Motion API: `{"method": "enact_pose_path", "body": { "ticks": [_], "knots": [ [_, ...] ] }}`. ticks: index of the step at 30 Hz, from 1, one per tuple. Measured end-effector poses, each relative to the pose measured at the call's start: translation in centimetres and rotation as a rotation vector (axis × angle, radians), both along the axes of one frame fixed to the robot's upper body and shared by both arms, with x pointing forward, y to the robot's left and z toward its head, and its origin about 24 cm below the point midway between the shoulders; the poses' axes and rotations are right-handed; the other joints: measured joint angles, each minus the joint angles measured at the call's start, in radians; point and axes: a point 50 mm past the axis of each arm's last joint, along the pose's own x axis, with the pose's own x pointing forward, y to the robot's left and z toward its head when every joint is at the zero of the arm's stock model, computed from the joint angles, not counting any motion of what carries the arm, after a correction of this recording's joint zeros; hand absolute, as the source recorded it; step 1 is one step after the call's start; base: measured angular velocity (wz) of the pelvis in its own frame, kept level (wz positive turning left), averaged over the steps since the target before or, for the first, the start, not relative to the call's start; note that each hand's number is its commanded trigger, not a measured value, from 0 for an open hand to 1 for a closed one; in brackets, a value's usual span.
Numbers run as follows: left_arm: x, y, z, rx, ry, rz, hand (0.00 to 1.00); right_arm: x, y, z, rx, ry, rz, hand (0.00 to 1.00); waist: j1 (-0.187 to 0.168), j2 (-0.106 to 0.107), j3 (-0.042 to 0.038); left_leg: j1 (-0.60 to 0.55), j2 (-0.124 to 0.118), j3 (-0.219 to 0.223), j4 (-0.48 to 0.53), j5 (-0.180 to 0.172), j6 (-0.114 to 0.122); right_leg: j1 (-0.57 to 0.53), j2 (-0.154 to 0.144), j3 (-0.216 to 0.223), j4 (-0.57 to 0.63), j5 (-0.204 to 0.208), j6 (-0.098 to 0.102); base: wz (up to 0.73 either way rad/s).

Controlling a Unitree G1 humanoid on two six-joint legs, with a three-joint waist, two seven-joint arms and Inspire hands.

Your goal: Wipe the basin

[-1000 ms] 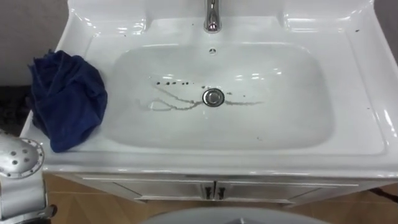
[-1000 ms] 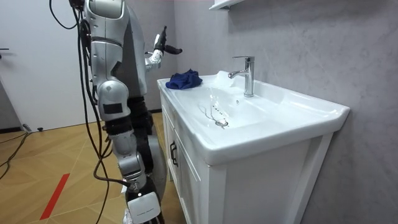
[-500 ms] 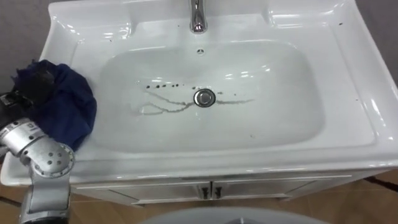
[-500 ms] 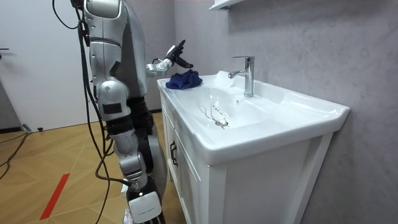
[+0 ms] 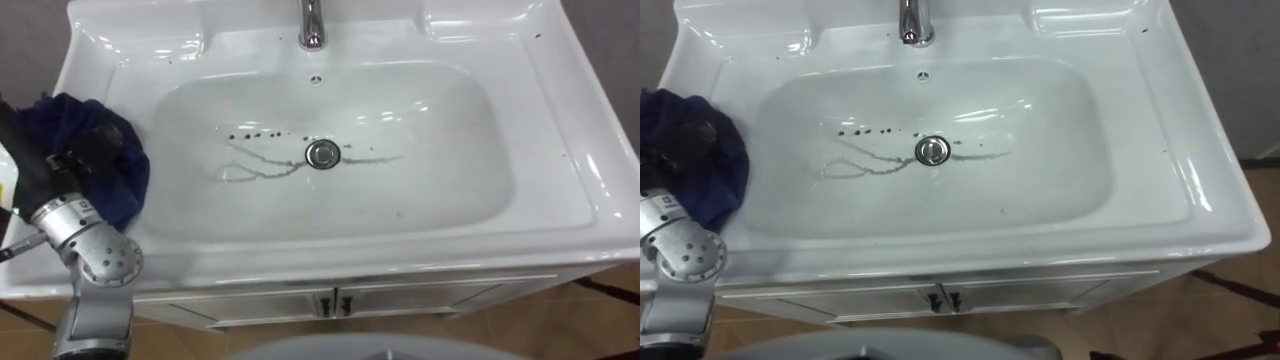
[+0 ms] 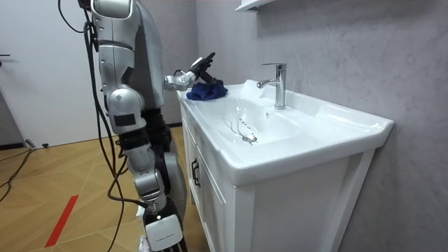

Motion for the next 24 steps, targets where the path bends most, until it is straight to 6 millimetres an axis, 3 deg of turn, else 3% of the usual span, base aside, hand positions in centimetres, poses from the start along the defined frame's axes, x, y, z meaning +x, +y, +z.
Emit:
{"method": "enact_pose_path", "body": {
  "ticks": [13,18,24],
  "knots": [
    [-0.4,0.3,-1.8,0.020,0.102,0.014,0.00,0.1,0.0,0.0,-0.002,-0.003,0.005,0.00,-0.014,-0.003,-0.0018,0.003,0.002,0.021,-0.003,0.000,0.000,0.011,0.000,0.004,0.001,0.000,0.000,0.00],
    [-1.0,-0.2,-4.8,-0.030,0.262,-0.011,0.00,0.1,-0.2,0.1,0.004,-0.001,0.008,0.00,-0.017,0.005,-0.0051,0.012,0.004,0.029,-0.006,0.000,0.000,0.020,0.000,0.004,0.001,0.000,0.000,0.00],
    [-1.1,-0.1,-6.1,-0.052,0.342,-0.021,0.00,0.0,-1.0,0.3,-0.008,0.014,-0.001,0.00,-0.030,0.019,-0.0117,0.018,0.003,0.026,-0.008,0.000,0.000,0.020,0.000,0.002,-0.001,-0.003,-0.001,0.01]
  ]
}}
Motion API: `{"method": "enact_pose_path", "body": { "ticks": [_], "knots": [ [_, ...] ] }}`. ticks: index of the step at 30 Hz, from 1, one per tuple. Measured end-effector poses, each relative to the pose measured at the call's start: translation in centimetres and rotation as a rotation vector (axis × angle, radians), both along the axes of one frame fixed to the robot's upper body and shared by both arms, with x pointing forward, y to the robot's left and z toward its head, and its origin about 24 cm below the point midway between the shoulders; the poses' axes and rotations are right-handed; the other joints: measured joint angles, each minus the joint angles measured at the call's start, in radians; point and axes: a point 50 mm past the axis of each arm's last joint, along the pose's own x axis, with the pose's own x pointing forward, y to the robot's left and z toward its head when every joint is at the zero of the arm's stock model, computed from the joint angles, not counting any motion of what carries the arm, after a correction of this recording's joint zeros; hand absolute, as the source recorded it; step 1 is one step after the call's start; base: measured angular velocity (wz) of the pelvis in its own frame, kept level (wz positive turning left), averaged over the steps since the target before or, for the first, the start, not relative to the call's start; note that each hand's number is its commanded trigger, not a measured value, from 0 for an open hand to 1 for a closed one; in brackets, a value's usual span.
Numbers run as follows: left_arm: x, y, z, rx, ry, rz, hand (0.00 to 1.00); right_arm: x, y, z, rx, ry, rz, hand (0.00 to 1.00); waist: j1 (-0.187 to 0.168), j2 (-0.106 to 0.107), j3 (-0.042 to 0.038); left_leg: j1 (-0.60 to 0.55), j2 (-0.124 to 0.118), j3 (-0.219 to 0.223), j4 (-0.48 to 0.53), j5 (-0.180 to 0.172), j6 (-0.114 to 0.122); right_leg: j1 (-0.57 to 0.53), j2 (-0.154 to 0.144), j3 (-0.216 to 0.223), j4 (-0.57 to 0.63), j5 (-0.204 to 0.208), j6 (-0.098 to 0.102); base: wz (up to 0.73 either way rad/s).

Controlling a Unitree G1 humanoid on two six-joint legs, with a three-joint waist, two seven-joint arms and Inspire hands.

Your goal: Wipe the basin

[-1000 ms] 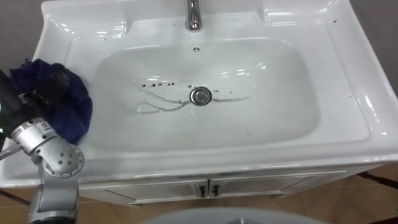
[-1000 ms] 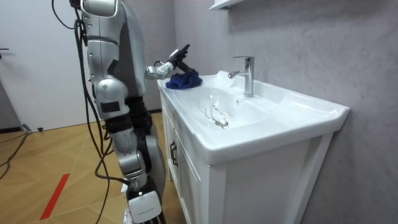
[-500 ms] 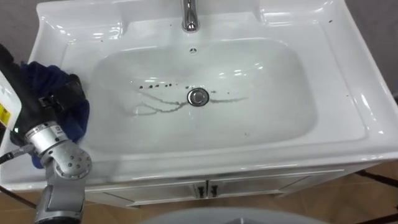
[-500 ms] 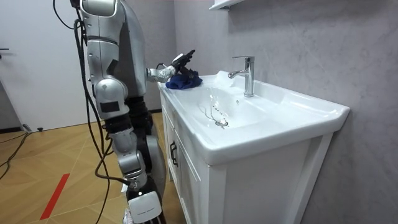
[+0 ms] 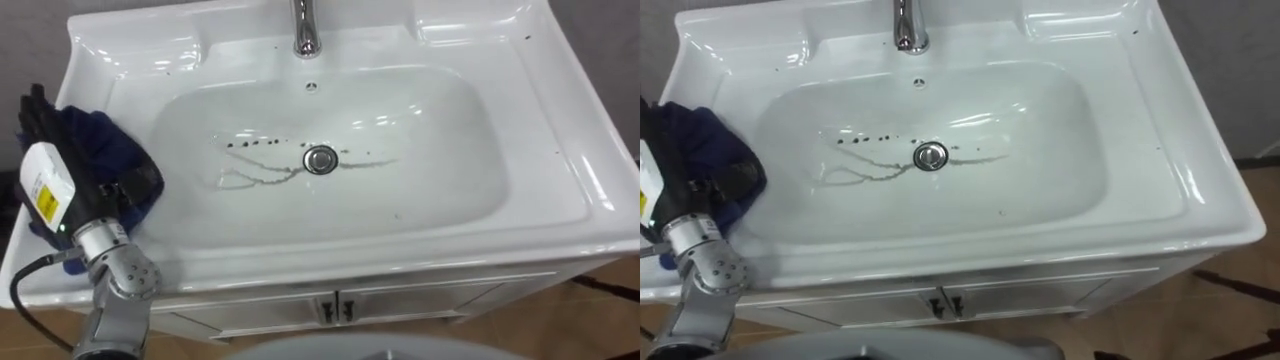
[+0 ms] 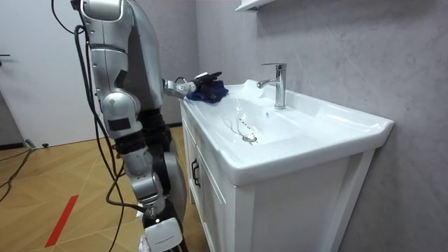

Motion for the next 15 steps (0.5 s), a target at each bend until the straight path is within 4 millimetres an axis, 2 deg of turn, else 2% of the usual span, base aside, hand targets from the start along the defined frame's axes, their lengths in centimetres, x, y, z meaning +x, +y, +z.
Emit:
{"method": "enact_pose_path", "body": {
  "ticks": [8,15],
  "knots": [
    [-0.5,0.4,-1.2,-0.020,0.094,0.011,0.00,-0.6,-0.2,0.0,-0.014,0.036,-0.028,0.00,0.000,0.005,-0.0023,0.031,-0.002,0.003,-0.007,0.005,0.002,0.019,-0.001,0.011,0.002,-0.005,0.000,-0.01],
    [-0.9,0.9,-1.7,-0.019,0.140,0.021,0.00,-1.1,-0.3,0.1,-0.016,0.072,-0.056,0.00,-0.001,0.006,-0.0036,0.048,0.001,0.023,-0.016,0.011,0.001,0.018,0.003,0.026,0.008,-0.006,-0.002,-0.09]
  ]
}}
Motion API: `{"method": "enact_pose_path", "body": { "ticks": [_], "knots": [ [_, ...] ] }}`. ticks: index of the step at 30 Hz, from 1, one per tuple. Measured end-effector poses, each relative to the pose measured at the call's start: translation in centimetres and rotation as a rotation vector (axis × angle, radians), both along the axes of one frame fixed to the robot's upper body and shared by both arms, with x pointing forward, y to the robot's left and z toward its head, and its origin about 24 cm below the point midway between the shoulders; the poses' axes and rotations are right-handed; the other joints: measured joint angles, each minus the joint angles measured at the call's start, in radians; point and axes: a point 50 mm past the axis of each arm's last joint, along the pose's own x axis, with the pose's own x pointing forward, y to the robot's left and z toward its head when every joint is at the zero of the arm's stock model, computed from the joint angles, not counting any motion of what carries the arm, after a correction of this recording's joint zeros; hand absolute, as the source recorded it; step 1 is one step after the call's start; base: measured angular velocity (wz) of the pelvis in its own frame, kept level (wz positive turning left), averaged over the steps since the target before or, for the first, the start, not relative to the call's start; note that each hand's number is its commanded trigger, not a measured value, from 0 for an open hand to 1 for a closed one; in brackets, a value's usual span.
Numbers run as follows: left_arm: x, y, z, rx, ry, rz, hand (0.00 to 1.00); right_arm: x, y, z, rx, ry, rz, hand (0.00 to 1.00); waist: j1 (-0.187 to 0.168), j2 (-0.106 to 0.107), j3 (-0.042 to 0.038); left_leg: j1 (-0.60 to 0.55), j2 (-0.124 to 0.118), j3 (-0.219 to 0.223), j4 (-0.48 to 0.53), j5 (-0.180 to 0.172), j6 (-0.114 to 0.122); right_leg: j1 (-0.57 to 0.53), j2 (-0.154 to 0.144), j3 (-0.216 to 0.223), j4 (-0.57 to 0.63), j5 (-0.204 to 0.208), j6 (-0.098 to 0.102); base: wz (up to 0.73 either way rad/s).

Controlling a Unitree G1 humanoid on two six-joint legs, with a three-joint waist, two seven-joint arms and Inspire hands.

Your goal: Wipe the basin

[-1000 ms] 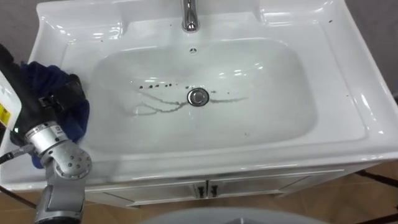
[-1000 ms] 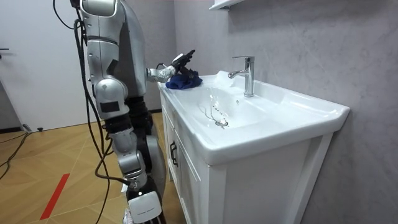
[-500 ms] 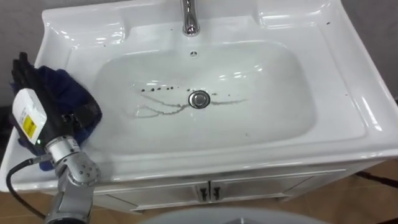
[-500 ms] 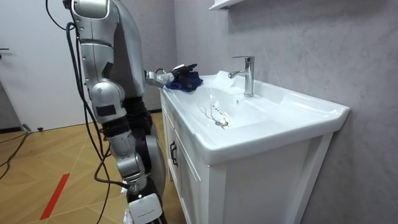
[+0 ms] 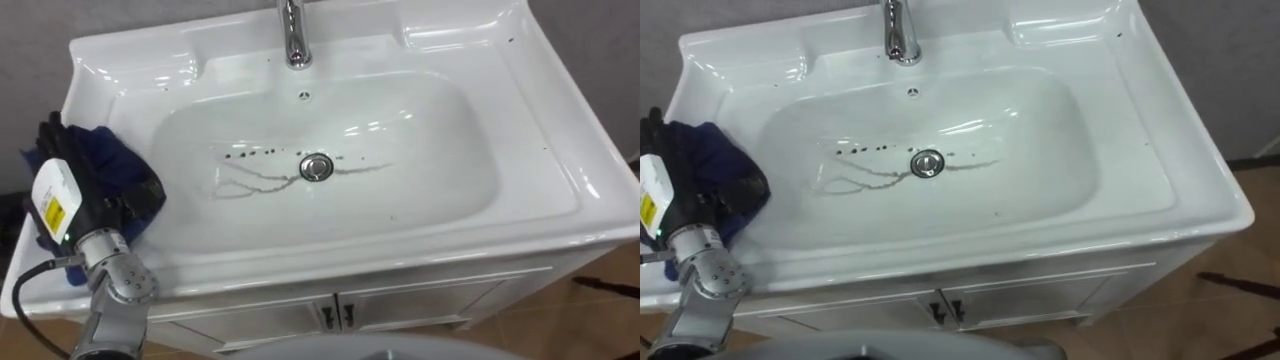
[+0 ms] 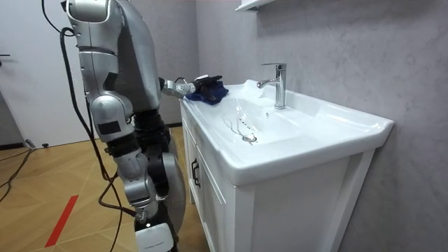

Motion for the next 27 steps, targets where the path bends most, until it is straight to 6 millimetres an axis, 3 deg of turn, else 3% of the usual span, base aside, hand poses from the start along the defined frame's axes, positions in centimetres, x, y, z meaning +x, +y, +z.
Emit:
{"method": "enact_pose_path", "body": {
  "ticks": [7,8,9,10,20,27],
  "knots": [
    [-0.5,0.2,-0.8,-0.005,0.057,-0.012,0.00,0.1,-0.1,0.0,-0.003,0.006,0.000,0.00,0.003,0.006,-0.0046,0.007,0.001,0.009,0.000,0.000,0.000,0.000,-0.001,0.005,0.014,-0.002,-0.001,-0.04],
    [-0.6,0.1,-0.9,-0.001,0.068,-0.016,0.07,0.2,-0.1,0.0,-0.003,0.010,-0.001,0.00,0.002,0.007,-0.0051,0.009,0.001,0.010,0.001,0.001,0.000,0.000,0.000,0.006,0.016,-0.002,-0.001,0.00],
    [-0.6,0.1,-1.0,0.000,0.073,-0.020,0.83,0.2,-0.1,0.0,-0.004,0.013,-0.002,0.00,0.002,0.007,-0.0051,0.009,0.001,0.012,0.001,0.002,0.000,0.000,0.000,0.006,0.017,-0.002,-0.001,0.00],
    [-0.7,0.0,-1.3,0.008,0.089,-0.030,1.00,0.2,-0.1,0.0,-0.005,0.014,-0.002,0.00,0.003,0.006,-0.0052,0.011,0.001,0.015,0.000,0.003,0.000,0.000,-0.001,0.008,0.019,-0.002,-0.001,-0.04],
    [-0.9,0.2,-1.5,0.046,0.110,-0.035,1.00,-0.2,0.0,0.0,-0.013,0.040,-0.009,0.00,0.006,0.004,-0.0068,0.024,0.005,0.032,-0.001,0.005,-0.002,-0.002,0.004,0.028,0.031,-0.003,-0.004,-0.06],
    [-0.2,0.6,-1.0,0.067,0.079,-0.007,1.00,0.1,0.0,0.0,-0.018,0.044,0.021,0.00,0.027,-0.001,-0.0102,0.023,0.006,0.034,-0.002,0.005,-0.002,-0.004,0.005,0.028,0.030,-0.003,-0.004,0.00]
  ]
}}
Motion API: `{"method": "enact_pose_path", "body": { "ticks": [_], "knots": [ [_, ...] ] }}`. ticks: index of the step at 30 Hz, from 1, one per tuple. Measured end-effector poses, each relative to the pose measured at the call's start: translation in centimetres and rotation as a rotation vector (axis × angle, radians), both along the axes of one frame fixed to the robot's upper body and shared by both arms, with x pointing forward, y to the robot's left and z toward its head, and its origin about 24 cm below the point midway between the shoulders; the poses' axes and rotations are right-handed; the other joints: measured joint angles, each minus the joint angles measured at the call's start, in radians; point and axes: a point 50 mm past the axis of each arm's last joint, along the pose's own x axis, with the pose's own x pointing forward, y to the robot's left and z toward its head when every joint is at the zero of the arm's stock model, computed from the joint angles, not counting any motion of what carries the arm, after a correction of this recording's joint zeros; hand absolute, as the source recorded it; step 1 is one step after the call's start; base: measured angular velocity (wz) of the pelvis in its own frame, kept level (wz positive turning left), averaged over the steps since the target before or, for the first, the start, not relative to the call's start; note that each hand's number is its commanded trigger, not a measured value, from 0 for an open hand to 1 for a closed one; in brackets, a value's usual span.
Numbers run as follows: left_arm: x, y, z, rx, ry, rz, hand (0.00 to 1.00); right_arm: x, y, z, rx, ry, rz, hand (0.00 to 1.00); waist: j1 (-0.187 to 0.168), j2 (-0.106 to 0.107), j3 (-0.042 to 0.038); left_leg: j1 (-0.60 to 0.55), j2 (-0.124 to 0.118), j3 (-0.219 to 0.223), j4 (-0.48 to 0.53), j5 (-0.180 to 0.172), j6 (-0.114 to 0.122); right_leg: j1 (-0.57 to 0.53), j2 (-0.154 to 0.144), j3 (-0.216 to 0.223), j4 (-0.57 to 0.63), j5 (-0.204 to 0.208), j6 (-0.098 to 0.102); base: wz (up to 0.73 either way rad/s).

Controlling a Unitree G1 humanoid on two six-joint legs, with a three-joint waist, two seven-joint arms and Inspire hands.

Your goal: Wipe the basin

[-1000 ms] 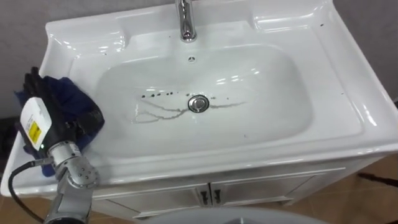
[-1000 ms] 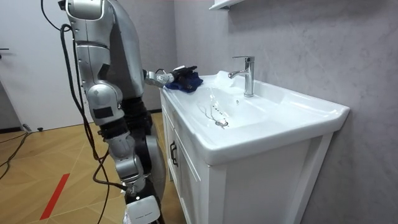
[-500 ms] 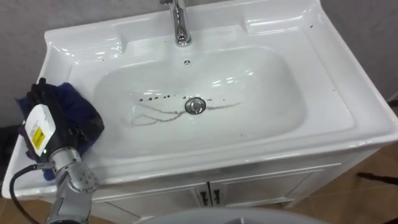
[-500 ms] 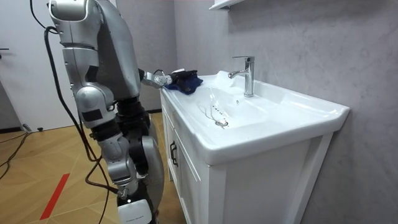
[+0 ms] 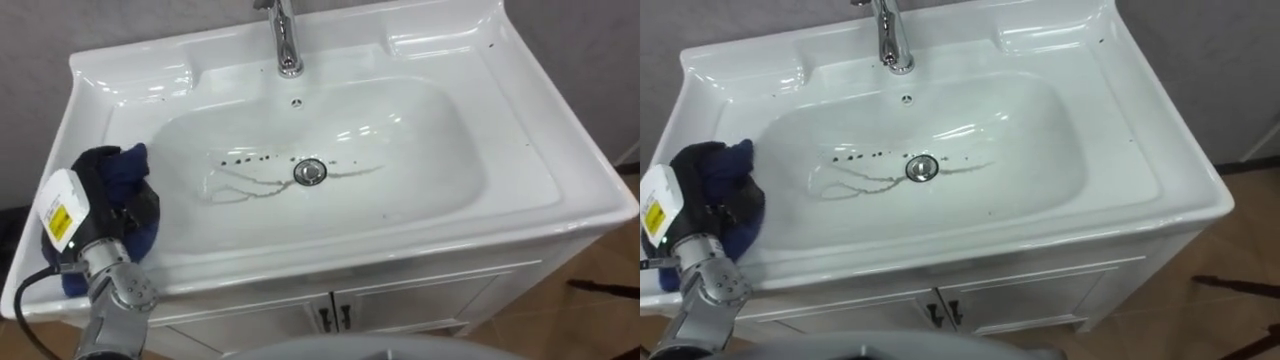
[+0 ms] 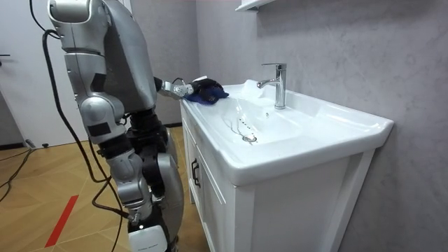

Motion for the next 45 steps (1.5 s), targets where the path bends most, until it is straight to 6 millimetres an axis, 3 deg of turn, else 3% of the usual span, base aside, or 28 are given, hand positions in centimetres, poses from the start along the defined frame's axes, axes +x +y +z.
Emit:
{"method": "enact_pose_path", "body": {
  "ticks": [19,28,31,35,39,45],
  "knots": [
    [0.0,0.7,0.1,-0.014,-0.011,0.048,1.00,0.5,0.0,0.0,-0.002,-0.001,0.003,0.00,-0.001,0.005,-0.0026,-0.001,-0.001,-0.005,-0.003,0.000,0.000,0.004,-0.001,-0.004,-0.003,0.000,0.000,0.01],
    [1.6,0.0,1.6,-0.031,-0.071,0.055,1.00,1.9,0.1,0.0,-0.013,-0.070,-0.001,0.00,-0.003,0.001,-0.0020,-0.053,-0.004,-0.023,0.004,0.000,0.001,-0.031,-0.007,-0.028,-0.002,0.000,0.002,0.10],
    [1.9,-0.4,2.4,-0.025,-0.105,0.039,1.00,2.0,0.5,-0.1,-0.018,-0.101,-0.032,0.00,-0.005,-0.012,0.0042,-0.061,-0.006,-0.031,0.005,0.001,0.001,-0.030,-0.010,-0.043,-0.006,0.000,0.002,0.15],
    [3.2,-1.9,4.3,-0.031,-0.197,-0.033,1.00,2.8,1.1,-0.2,-0.002,-0.166,-0.075,0.00,-0.002,-0.026,0.0208,-0.081,-0.006,-0.031,0.007,0.001,0.001,-0.040,-0.013,-0.056,-0.021,0.003,0.003,0.12],
    [4.3,-3.2,6.5,-0.026,-0.306,-0.100,1.00,3.8,1.6,-0.2,0.005,-0.222,-0.063,0.00,-0.006,-0.031,0.0220,-0.127,-0.006,-0.037,0.018,0.001,0.001,-0.074,-0.012,-0.055,-0.023,0.012,0.003,-0.04],
    [5.3,-4.8,9.2,0.019,-0.433,-0.188,1.00,3.5,1.4,-0.2,-0.014,-0.249,-0.122,0.00,-0.035,-0.013,0.0262,-0.111,-0.008,-0.038,0.012,0.001,0.001,-0.045,-0.016,-0.061,-0.045,0.014,0.005,0.05]
  ]
}}
